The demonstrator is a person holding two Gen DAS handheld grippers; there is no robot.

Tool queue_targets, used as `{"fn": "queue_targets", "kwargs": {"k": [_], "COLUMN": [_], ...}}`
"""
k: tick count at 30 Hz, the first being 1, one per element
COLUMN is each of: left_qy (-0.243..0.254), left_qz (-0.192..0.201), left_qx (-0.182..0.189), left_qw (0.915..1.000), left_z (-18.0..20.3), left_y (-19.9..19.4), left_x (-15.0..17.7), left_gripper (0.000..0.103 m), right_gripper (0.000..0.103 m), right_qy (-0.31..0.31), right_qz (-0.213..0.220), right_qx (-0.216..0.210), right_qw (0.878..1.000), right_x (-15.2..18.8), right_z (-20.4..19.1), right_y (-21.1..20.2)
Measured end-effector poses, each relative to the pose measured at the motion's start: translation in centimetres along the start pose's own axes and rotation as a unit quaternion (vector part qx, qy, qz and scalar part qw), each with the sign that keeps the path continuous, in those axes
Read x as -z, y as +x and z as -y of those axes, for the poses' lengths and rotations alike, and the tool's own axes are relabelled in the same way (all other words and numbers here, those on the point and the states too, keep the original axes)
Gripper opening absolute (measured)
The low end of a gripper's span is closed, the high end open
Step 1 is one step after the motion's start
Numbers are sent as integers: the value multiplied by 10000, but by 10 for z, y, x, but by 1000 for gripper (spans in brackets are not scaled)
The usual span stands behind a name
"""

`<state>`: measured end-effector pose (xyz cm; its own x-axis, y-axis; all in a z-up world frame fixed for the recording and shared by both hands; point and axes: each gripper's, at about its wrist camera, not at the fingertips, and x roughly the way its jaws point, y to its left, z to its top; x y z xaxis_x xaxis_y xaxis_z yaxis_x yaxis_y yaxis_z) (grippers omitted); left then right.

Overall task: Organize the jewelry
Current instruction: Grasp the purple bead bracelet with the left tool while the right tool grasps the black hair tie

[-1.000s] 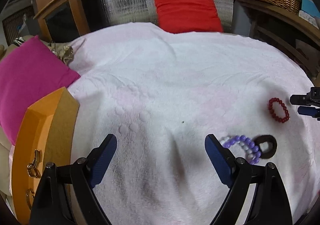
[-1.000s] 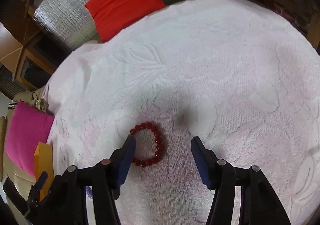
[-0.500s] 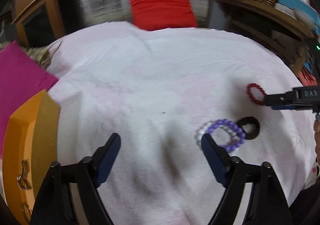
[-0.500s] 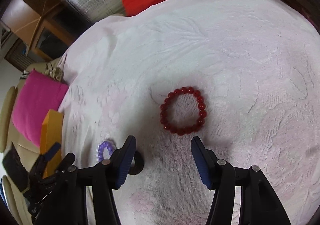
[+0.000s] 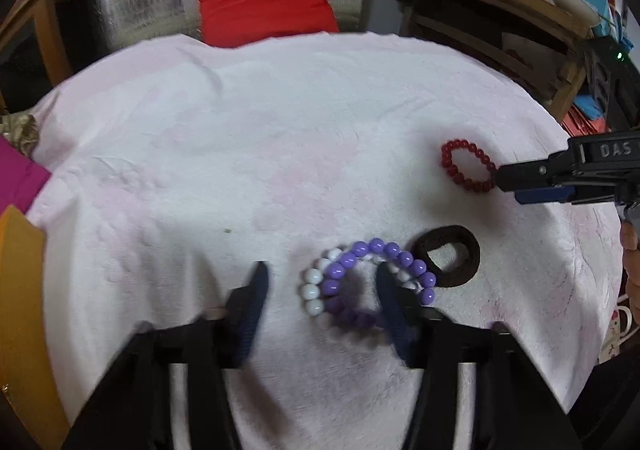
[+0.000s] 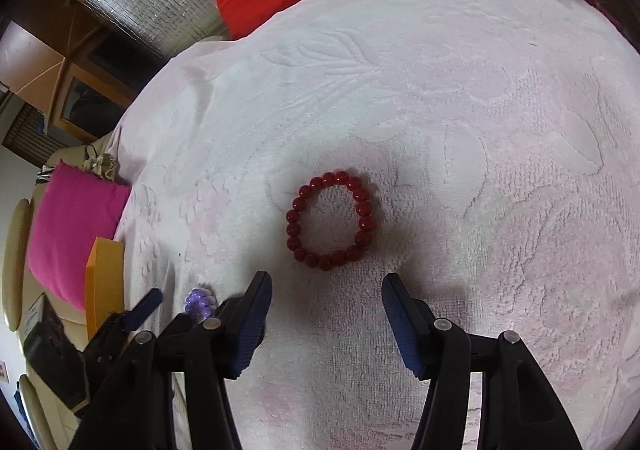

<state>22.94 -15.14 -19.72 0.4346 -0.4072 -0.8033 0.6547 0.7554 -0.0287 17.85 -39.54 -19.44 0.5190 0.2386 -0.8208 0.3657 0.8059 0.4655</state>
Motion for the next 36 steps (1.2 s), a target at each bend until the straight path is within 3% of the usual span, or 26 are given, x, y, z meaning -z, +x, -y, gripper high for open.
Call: {"fn": "queue_targets", "kwargs": {"k": [4,8,16,21,23,28,31,35,36], "left_qy": [8,-34,-560,-852,-901,-920,-931,-865,-855], "left_qz": [-108,-17,465,430,436,470,511,534,539], "left_qx": [246,272,-189,-497,-582,-599,-535,-480,-463], "left_qw": [9996,9996,9972,9942,9933,9928,9929,9937,9938], "left_z": [2,1,-38,-63,-68,-72,-67,-60,-59], "left_y": [9,6,-26,-28,-29,-31,-31,-36,-37], "left_x": [1,1,-3,-3,-1,0,-2,-1,-1], "left_gripper": [20,10,9,9,9,9,9,9,9], "right_gripper": [61,61,61,60,53,53,50,34,26], "right_qy": [-14,-51,-154,-308,-304,-527,-591,-923,-1002], "right_qz": [-5,3,-67,-247,-400,-314,-241,-183,-164], "right_qx": [-31,-51,-268,-761,-931,-33,98,314,311], "right_qw": [10000,10000,9995,9963,9944,9981,9979,9951,9943], "right_x": [0,2,7,14,18,24,23,26,26], "right_z": [-2,-6,-18,-36,-41,-44,-44,-57,-58], "right_y": [0,0,1,6,10,18,19,27,26]}}
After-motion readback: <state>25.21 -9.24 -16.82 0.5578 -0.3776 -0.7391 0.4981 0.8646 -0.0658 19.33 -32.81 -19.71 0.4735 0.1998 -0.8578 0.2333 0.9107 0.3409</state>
